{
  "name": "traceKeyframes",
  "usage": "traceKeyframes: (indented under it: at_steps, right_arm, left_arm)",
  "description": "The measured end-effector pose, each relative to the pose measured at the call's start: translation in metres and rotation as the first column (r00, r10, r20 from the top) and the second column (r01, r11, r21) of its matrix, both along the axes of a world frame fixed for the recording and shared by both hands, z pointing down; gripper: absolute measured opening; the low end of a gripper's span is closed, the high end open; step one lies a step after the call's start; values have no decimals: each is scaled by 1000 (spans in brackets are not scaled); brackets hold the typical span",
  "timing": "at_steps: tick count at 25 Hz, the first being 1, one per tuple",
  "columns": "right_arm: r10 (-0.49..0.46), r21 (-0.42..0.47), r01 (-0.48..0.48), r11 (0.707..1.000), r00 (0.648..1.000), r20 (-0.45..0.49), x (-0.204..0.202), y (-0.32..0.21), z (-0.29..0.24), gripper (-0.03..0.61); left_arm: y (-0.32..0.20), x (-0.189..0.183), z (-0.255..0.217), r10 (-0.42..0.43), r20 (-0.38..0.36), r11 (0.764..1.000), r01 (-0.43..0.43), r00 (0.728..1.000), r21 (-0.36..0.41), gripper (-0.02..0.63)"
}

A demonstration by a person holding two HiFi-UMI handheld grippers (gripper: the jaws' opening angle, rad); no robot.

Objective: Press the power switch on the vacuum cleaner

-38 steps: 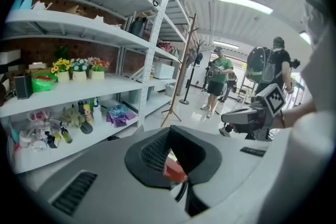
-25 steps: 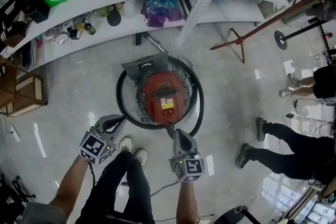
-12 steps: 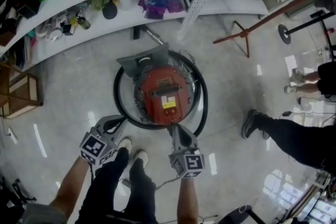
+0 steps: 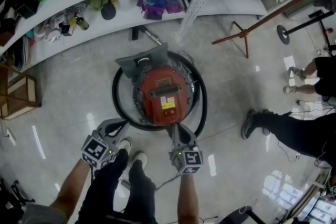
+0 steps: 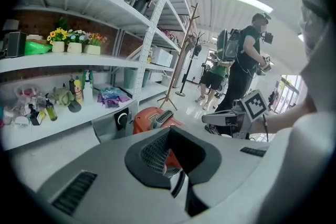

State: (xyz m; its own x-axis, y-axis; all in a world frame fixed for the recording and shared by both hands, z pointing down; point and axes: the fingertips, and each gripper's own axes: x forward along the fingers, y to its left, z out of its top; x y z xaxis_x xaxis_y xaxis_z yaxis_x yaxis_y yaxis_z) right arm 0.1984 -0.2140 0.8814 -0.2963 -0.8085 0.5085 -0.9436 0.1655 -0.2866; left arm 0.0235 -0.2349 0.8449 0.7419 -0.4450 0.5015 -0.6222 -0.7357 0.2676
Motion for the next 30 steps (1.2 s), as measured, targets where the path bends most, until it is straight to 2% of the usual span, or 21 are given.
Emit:
traceKeyframes:
  at_steps: [6, 12, 30]
  right_arm:
    - [27, -24, -27, 999, 1000, 3, 11, -8, 21, 9]
    - [-17, -62, 15, 998, 999, -41, 7, -21, 43, 9]
    - [-30, -115, 18, 993, 993, -110, 10, -44, 79, 9]
  left_arm:
    - [4, -1, 0, -11, -3, 1000, 11, 1000, -7, 9]
    - [6, 2, 3, -10, 1, 1000, 10, 1000, -7, 9]
    - [-2, -6, 3, -22, 2, 1000, 22, 1000, -11, 9]
